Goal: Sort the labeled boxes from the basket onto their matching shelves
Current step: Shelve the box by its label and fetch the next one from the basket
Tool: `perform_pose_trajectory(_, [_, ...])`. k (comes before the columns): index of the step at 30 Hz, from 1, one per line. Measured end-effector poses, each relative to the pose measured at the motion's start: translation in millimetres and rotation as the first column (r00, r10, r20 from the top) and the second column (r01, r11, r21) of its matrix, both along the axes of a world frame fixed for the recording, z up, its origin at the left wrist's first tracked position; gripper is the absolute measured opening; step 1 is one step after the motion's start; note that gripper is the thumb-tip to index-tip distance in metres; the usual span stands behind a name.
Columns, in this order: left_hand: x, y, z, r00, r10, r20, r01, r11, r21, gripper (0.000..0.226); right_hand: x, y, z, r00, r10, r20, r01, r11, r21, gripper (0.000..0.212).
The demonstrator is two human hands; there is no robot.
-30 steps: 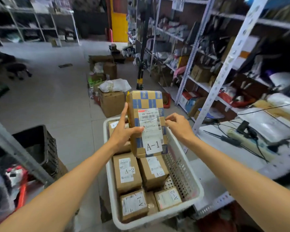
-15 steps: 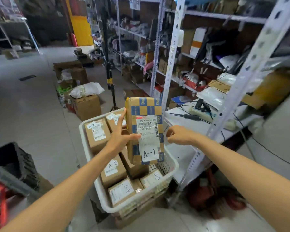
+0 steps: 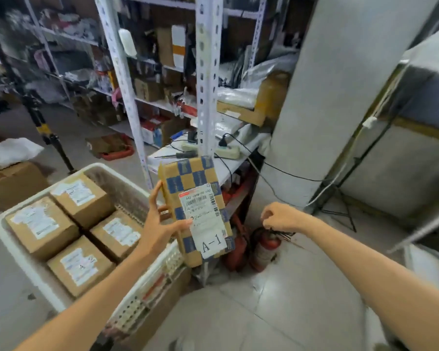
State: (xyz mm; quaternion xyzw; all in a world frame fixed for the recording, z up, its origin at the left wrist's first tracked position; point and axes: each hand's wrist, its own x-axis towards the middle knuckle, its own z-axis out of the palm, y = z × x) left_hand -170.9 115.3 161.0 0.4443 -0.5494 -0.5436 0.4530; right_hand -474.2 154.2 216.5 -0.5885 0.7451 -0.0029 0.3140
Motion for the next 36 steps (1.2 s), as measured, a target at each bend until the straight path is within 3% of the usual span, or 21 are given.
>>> perform_pose_trajectory(6, [-21.0, 11.9, -7.9, 0.998, -0.011, -0.063, 0.011, 1.0, -0.007, 0.111, -53.7, 42.5, 2.8, 0.989, -0.143, -0.045, 0.142, 0.99, -0.017, 0.034])
perform_pose_trajectory(10, [-20.1, 14.4, -3.0, 0.998, -0.017, -0.064, 0.016, 1.0, -0.011, 0.114, -52.0, 43.9, 2.8, 0.99, -0.128, -0.062, 0.131, 0.99, 0.051, 0.037])
perform_pose_trajectory(16, [-17.3, 26.0, 7.6, 1.0, -0.021, -0.015, 0.02, 0.999, -0.044, 0.113, -20.6, 25.2, -1.3, 0.999, -0.039, -0.029, 0.039, 0.999, 0.002, 0.027])
perform_pose_trajectory(25, [-71.5, 19.1, 19.2, 0.975, -0.216, 0.061, 0.22, 0.973, -0.073, 0.111, -28.4, 29.4, 10.6, 0.994, -0.053, -0.092, 0.05, 0.998, -0.034, 0.042])
perform_pose_trajectory(31, [-159.1, -18.6, 46.1, 0.842, -0.534, 0.074, 0.539, 0.836, -0.106, 0.109, -86.8, 58.6, 35.5, 0.963, -0.228, -0.142, 0.213, 0.97, -0.116, 0.041])
perform_pose_trajectory(36, [-252.9, -29.3, 67.0, 0.705, -0.705, 0.083, 0.709, 0.694, -0.127, 0.107, -130.9, 99.6, 49.2, 0.854, -0.485, -0.189, 0.456, 0.872, -0.178, 0.04])
